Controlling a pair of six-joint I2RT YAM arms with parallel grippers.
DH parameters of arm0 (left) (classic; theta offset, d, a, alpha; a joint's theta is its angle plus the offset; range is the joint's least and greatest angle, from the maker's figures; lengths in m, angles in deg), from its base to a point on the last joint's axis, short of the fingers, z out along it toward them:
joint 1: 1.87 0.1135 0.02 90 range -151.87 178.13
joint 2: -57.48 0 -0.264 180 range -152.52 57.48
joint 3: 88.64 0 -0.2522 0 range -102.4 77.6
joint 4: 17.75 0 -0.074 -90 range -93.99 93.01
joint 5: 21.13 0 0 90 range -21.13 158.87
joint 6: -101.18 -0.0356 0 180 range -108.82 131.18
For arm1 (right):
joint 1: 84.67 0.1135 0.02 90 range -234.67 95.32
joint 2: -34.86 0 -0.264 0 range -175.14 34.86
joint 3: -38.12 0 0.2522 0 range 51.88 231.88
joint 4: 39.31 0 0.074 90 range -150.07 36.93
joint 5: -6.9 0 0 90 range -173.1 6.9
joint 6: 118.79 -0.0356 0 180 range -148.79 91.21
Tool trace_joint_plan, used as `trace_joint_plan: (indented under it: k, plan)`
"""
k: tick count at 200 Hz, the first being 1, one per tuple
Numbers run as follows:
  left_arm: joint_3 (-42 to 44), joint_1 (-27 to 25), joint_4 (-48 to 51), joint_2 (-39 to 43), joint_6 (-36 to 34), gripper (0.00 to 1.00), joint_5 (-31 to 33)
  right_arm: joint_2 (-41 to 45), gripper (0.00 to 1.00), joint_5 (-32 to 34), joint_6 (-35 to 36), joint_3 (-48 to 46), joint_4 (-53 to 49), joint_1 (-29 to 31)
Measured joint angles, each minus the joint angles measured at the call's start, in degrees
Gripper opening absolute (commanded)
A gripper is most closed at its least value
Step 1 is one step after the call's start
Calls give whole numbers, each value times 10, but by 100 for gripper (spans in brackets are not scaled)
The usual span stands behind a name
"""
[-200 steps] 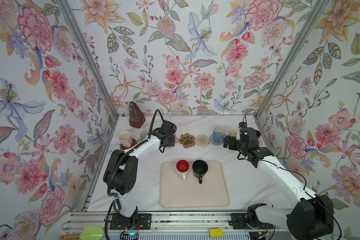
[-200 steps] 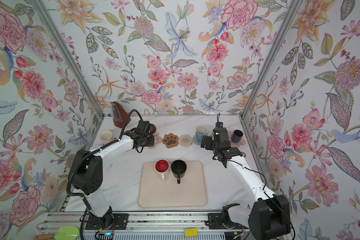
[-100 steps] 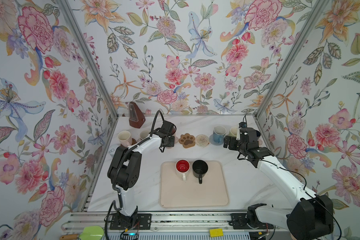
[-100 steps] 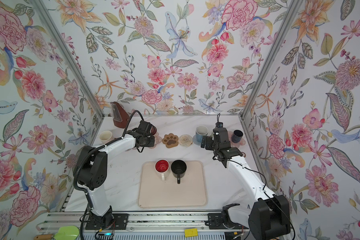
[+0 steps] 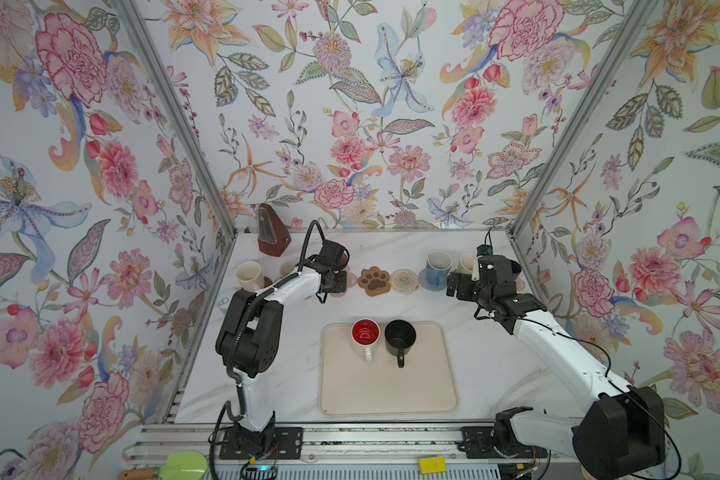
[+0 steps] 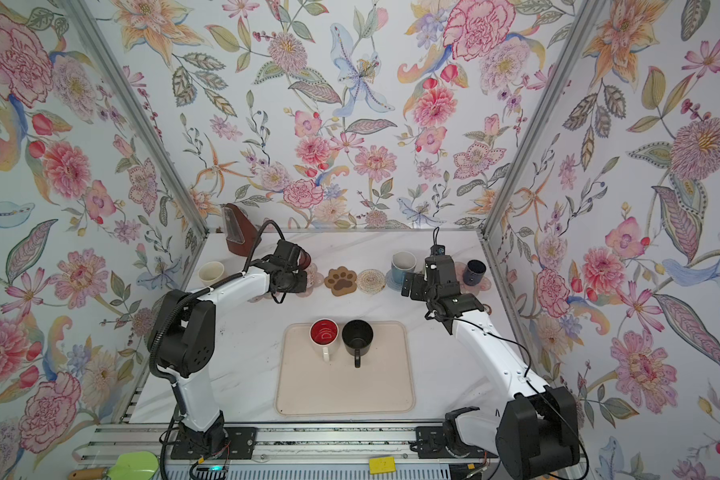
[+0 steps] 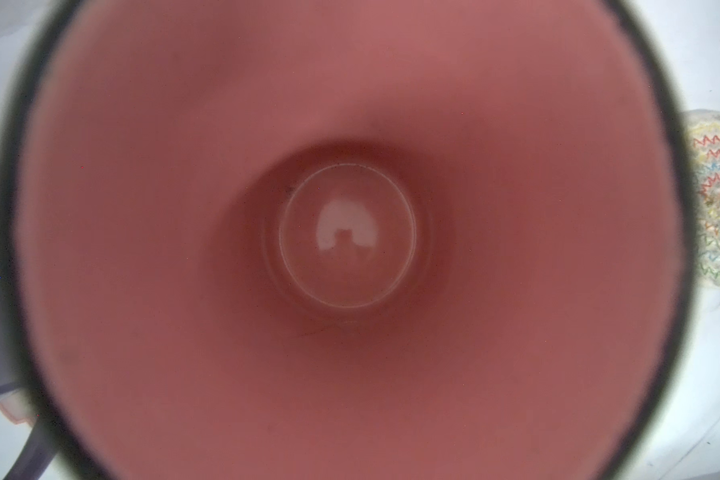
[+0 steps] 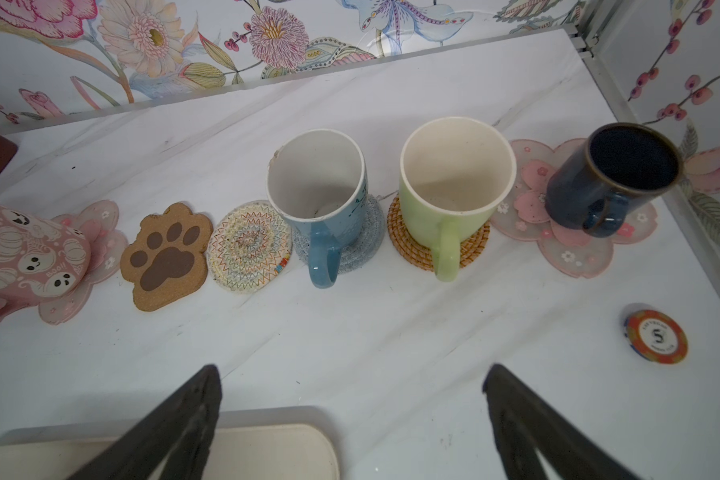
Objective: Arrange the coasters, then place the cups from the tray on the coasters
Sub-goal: 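Lower the pink mug onto the pink flower coaster beside the lavender mug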
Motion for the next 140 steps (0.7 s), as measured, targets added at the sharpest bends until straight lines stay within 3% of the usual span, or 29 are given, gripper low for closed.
trace_joint_plan:
  k: [140]
  plan:
    - [-21, 3, -11, -29, 0, 0, 2, -7, 99, 0, 0, 8, 0, 0]
